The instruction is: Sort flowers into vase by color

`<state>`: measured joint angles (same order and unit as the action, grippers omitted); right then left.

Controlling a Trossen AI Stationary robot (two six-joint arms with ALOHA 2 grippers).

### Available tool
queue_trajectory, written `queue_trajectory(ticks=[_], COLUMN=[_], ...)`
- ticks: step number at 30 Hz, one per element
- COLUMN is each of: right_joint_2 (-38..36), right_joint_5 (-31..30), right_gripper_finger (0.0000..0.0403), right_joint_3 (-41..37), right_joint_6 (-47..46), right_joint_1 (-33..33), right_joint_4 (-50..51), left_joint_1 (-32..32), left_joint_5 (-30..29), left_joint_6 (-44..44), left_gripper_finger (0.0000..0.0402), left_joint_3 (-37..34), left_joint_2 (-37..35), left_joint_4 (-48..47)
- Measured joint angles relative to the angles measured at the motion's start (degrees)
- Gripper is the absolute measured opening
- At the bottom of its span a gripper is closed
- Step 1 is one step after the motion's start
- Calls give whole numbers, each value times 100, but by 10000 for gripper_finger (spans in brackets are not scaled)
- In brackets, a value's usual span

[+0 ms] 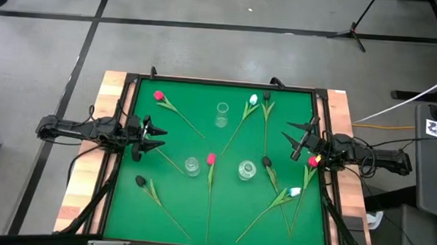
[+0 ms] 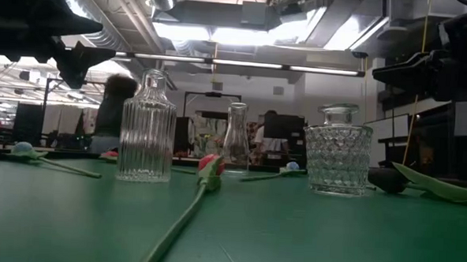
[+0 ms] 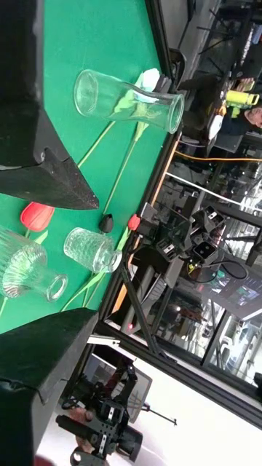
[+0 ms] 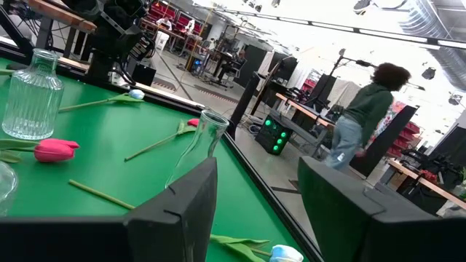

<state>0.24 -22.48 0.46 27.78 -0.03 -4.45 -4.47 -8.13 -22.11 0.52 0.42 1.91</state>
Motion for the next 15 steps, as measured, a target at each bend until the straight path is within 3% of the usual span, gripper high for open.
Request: queue_trajectory(ticks=[11, 15], right_joint_2=[1, 1], right_joint_5=[2, 243], right_gripper_finger=[193, 193], right_joint_3=[-1, -1], right_joint_6=[-59, -939], right_joint_1=[2, 2], right_joint_4=[-2, -70], left_joint_1=[1, 2], left_joint_5=[0, -1], left_joint_6=[0, -2], left_gripper_finger=[230, 230], left_joint_3=[-1, -1], left_joint_2=[0, 1], left_joint_4=[0, 1])
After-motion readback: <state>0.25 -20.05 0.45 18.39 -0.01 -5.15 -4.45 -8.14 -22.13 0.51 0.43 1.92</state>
